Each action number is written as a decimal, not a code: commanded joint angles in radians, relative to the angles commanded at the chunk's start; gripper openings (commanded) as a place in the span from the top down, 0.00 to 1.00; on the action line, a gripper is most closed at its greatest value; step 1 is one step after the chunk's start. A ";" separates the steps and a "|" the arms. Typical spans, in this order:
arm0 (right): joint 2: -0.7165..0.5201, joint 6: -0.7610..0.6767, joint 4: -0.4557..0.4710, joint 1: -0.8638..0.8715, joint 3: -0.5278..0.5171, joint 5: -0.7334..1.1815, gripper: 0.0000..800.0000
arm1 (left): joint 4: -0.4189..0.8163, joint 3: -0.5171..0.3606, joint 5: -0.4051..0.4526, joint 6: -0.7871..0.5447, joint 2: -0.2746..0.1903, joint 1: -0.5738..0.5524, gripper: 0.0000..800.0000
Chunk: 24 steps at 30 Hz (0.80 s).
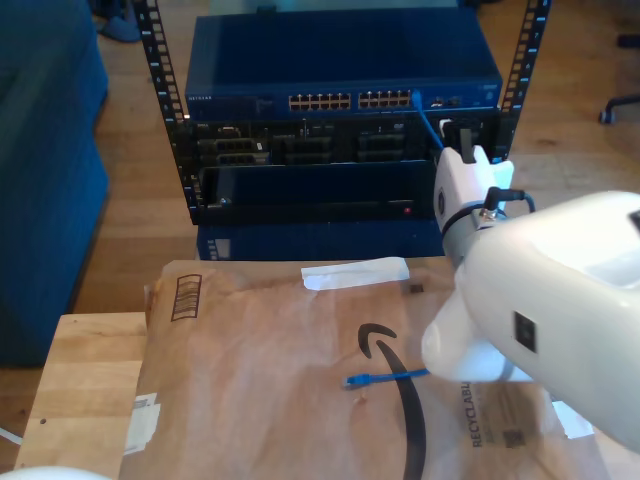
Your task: Grab the cable and plug it in
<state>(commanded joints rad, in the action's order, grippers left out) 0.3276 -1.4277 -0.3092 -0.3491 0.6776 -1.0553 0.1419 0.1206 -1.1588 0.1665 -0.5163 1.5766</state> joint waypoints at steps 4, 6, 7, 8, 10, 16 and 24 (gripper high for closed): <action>-0.160 0.005 0.080 0.051 -0.095 0.178 0.23 | 0.000 0.000 0.000 0.000 0.002 0.000 0.00; -0.236 0.005 0.137 0.095 -0.124 0.265 0.21 | 0.000 0.000 0.000 0.000 0.000 0.000 0.00; -0.267 0.006 0.163 0.118 -0.130 0.311 0.19 | 0.000 0.000 0.000 0.000 0.002 0.000 0.00; -0.299 0.006 0.189 0.141 -0.135 0.353 0.18 | 0.000 0.000 0.000 0.000 0.000 0.000 0.00; -0.361 0.012 0.247 0.199 -0.146 0.440 0.18 | 0.000 0.000 0.000 0.000 0.002 0.000 0.00; -0.534 0.094 0.497 0.391 -0.158 0.760 0.09 | 0.000 0.000 0.000 0.000 0.000 0.000 0.00; -0.654 0.098 0.674 0.598 -0.170 1.019 0.01 | 0.000 0.000 0.000 0.000 0.002 0.000 0.00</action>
<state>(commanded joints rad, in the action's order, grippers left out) -0.3261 -1.3295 0.3644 0.2493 0.5073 -0.0364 0.1419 0.1206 -1.1588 0.1665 -0.5148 1.5766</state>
